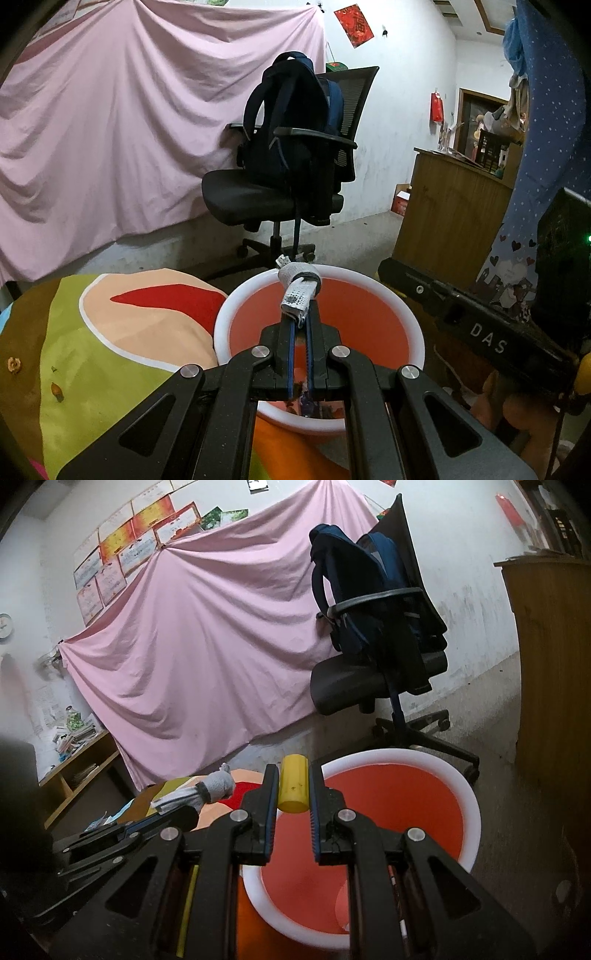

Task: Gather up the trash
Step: 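Open both grippers over the bucket to drop the tissue and plug, then move both grippers back from the bucket toward the table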

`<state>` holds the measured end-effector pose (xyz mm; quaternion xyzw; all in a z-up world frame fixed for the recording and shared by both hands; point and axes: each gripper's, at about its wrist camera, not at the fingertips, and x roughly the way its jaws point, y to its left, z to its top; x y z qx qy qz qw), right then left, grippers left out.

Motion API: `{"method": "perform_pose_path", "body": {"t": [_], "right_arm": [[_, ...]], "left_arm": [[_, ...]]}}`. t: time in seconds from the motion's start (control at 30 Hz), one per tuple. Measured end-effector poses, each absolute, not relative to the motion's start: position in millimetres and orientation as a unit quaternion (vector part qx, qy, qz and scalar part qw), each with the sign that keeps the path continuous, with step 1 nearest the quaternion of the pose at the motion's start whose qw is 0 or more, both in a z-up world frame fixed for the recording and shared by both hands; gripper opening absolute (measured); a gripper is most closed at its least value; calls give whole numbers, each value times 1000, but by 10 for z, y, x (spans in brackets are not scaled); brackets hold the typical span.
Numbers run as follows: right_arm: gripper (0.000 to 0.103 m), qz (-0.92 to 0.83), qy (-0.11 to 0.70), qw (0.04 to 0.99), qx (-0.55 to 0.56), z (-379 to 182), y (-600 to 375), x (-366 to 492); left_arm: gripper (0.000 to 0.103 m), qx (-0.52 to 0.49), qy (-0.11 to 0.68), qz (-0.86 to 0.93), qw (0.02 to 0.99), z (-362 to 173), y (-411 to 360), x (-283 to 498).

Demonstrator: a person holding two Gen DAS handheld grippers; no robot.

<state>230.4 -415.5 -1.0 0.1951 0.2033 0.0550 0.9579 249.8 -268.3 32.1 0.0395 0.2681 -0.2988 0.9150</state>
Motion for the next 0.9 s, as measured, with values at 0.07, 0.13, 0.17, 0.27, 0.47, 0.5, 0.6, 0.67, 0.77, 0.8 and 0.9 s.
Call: {"method": "perform_pose_path", "body": {"t": [0.07,0.13,0.17,0.27,0.47,0.5,0.6,0.67,0.77,0.8,0.9], "right_arm": [[45,55,208,957,196,-26,-4154,2314],[45,54,211,956,197,-40,-4155,2318],[45,53,212,956,197,-43,-4156,2320],[45,52,214,955,199,-41,-4156,2320],[45,49,213,955,203,-49,-4169,2304],[45,49,213,955,203,-51,-4173,2301],[45,47,211,955,203,-55,-4168,2290],[45,46,211,955,204,-50,-4164,2289],[45,44,209,955,204,-45,-4163,2283],[45,43,209,956,203,-44,-4161,2282],[46,42,208,956,202,-41,-4166,2276]], "left_arm": [[3,40,271,-299,914,314,-2688,2504],[3,40,275,-299,913,306,-2691,2516],[3,40,277,-298,913,304,-2697,2525],[3,40,283,-298,911,285,-2697,2546],[4,40,293,-296,908,248,-2682,2563],[5,39,294,-296,908,247,-2673,2565],[6,37,297,-296,907,247,-2665,2578],[7,35,298,-297,907,245,-2650,2578],[7,34,299,-296,907,247,-2635,2576],[7,34,299,-295,907,248,-2634,2571],[11,31,299,-293,908,255,-2596,2574]]}}
